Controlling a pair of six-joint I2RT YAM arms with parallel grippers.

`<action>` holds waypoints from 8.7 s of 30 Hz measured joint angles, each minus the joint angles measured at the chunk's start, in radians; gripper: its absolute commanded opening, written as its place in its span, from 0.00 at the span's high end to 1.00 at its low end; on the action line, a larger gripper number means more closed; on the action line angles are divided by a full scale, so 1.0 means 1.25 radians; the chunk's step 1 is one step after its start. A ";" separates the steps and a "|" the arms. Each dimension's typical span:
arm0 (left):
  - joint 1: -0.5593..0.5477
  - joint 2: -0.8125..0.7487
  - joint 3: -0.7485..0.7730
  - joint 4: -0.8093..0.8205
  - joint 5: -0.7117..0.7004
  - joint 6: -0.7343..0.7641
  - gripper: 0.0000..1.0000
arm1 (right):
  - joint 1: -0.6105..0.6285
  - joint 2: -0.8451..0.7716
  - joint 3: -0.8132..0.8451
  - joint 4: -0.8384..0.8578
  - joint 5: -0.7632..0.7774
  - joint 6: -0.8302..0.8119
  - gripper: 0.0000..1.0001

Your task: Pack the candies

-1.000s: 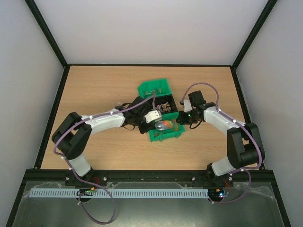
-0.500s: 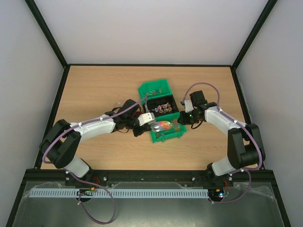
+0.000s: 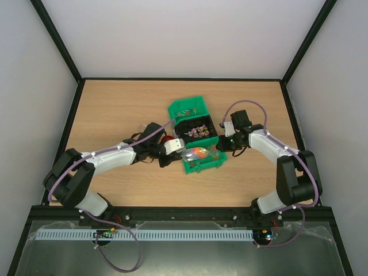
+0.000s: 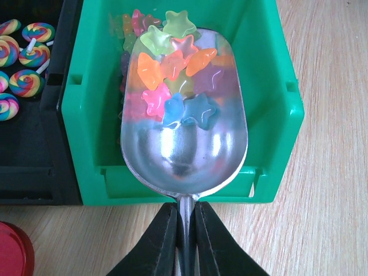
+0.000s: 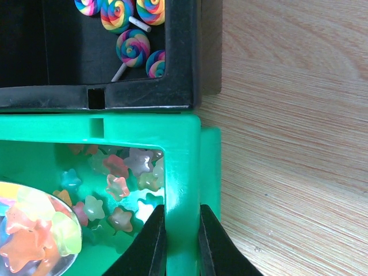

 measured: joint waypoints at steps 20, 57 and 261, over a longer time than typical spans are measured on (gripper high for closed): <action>0.052 -0.110 -0.004 -0.037 0.038 0.026 0.98 | -0.002 0.000 0.003 -0.005 0.007 -0.006 0.99; 0.600 -0.349 0.230 -0.743 0.056 0.309 0.98 | -0.004 0.000 0.003 -0.006 0.009 -0.011 0.99; -0.189 0.382 0.627 -0.537 -0.278 -0.136 0.98 | 0.038 -0.098 -0.092 0.062 0.089 0.204 0.99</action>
